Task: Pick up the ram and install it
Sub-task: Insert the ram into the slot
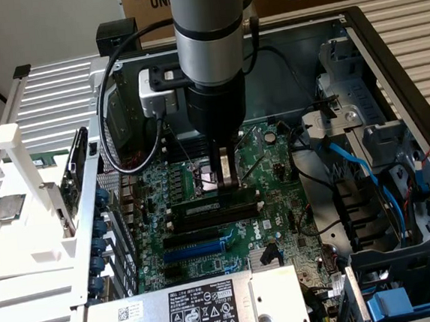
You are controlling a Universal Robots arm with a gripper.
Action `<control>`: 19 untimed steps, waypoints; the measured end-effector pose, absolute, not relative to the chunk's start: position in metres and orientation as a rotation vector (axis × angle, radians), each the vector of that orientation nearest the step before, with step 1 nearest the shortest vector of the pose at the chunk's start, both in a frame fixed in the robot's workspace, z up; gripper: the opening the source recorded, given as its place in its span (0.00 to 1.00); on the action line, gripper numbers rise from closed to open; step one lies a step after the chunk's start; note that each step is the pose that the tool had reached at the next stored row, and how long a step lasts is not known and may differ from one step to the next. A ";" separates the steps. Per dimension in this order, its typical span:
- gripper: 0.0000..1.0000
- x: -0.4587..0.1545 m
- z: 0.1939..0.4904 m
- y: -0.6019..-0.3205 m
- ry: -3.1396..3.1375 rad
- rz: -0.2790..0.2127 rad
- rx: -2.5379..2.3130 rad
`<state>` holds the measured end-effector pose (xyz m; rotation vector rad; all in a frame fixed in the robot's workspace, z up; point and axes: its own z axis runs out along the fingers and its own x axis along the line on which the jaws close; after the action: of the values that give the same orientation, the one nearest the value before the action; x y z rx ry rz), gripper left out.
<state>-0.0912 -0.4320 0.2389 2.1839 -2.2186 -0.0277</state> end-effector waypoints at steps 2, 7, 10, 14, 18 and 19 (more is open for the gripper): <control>0.12 -0.091 0.239 -0.432 -2.223 -0.019 2.188; 0.12 -0.092 0.239 -0.433 -2.229 -0.006 2.193; 0.12 -0.093 0.239 -0.433 -2.229 -0.006 2.194; 0.12 -0.095 0.239 -0.434 -2.229 -0.005 2.194; 0.12 -0.097 0.239 -0.434 -2.229 -0.002 2.194; 0.12 -0.097 0.239 -0.434 -2.229 -0.001 2.194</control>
<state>-0.0970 -0.4336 0.2390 2.1941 -2.2292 -0.0006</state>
